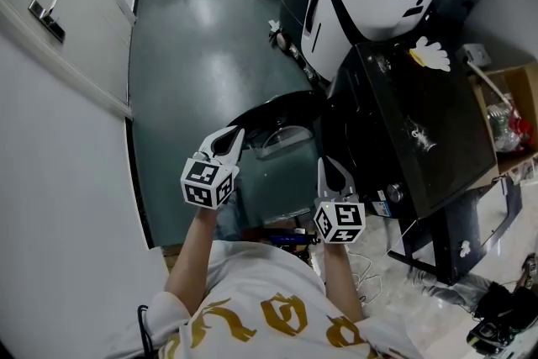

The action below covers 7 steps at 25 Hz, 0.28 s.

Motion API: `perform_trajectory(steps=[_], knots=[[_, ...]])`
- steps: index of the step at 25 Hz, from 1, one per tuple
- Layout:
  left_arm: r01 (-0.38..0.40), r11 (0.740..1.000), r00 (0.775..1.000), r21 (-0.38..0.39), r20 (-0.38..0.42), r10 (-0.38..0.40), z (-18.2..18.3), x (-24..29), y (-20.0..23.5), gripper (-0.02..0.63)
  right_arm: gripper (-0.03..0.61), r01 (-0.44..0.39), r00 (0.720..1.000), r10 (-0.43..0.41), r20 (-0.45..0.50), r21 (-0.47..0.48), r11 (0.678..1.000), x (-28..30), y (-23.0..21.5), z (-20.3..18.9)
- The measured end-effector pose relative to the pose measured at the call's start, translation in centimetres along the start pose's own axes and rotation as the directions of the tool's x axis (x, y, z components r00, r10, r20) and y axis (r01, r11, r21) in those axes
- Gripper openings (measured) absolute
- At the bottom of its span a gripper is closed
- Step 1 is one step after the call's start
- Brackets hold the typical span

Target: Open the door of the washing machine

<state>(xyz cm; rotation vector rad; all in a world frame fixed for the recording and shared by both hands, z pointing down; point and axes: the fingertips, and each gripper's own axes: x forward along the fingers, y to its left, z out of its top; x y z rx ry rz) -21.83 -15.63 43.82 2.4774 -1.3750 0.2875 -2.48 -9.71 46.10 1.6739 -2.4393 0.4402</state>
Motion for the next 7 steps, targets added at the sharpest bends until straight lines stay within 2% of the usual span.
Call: perform_trajectory(steps=[7], knots=[[-0.004, 1.000, 1.000, -0.004, -0.012, 0.004, -0.44, 0.50, -0.09, 0.000, 0.006, 0.004, 1.000, -0.004, -0.007, 0.000, 1.000, 0.21, -0.66, -0.19]])
